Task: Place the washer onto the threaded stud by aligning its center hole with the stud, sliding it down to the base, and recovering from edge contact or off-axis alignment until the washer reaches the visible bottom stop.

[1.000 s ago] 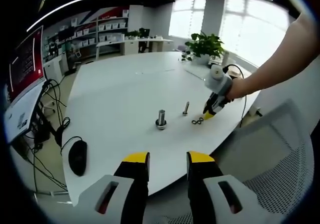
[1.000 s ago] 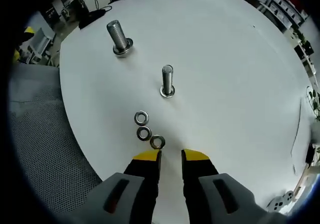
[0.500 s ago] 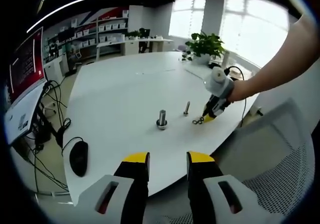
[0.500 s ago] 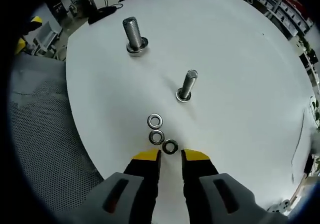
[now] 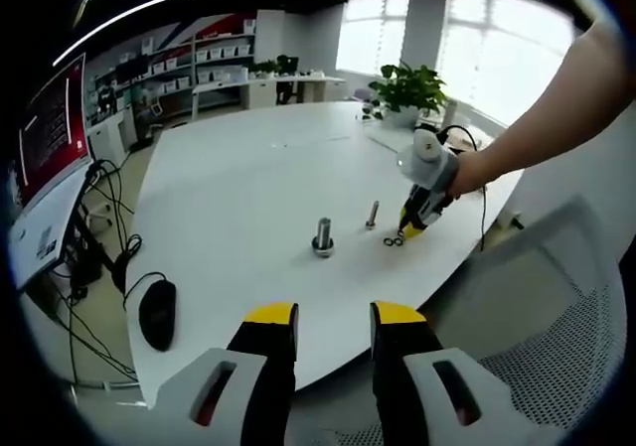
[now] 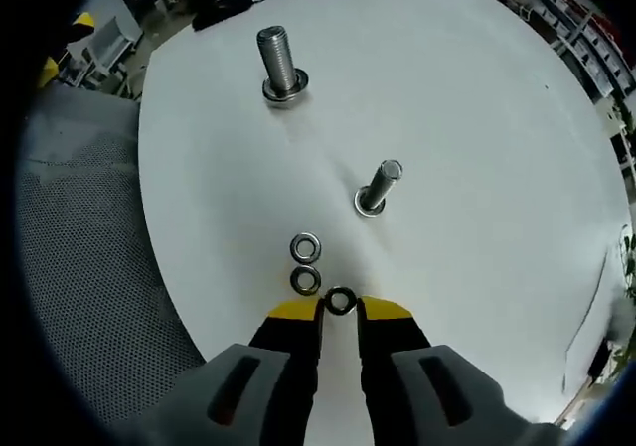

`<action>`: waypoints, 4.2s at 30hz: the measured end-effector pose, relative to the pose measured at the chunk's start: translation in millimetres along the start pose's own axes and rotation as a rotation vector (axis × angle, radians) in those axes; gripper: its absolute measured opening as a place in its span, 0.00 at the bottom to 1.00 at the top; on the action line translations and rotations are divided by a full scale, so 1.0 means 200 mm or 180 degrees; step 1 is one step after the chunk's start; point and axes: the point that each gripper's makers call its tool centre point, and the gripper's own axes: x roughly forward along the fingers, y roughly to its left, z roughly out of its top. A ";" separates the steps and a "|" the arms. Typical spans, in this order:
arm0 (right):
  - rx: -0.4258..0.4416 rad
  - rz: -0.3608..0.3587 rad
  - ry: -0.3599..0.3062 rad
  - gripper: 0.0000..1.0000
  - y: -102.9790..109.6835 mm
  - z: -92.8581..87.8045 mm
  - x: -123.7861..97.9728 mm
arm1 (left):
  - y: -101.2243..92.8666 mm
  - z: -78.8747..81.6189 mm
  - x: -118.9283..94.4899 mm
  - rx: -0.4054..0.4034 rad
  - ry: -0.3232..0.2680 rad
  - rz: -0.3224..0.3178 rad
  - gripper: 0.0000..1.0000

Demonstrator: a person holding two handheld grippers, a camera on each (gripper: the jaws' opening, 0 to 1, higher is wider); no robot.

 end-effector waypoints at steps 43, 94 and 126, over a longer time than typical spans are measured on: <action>0.0644 -0.0066 -0.0002 0.15 -0.02 0.03 0.00 | 0.01 0.01 -0.01 -0.0017 -0.0030 0.0035 0.26; 0.0933 -0.0463 -0.1014 0.14 -0.07 0.18 -0.21 | 0.00 -0.01 0.00 -0.0007 0.0051 0.0018 0.26; 0.0699 -0.0592 -0.1231 0.14 -0.11 0.35 -0.26 | 0.01 -0.01 0.00 0.0005 0.0037 0.0029 0.26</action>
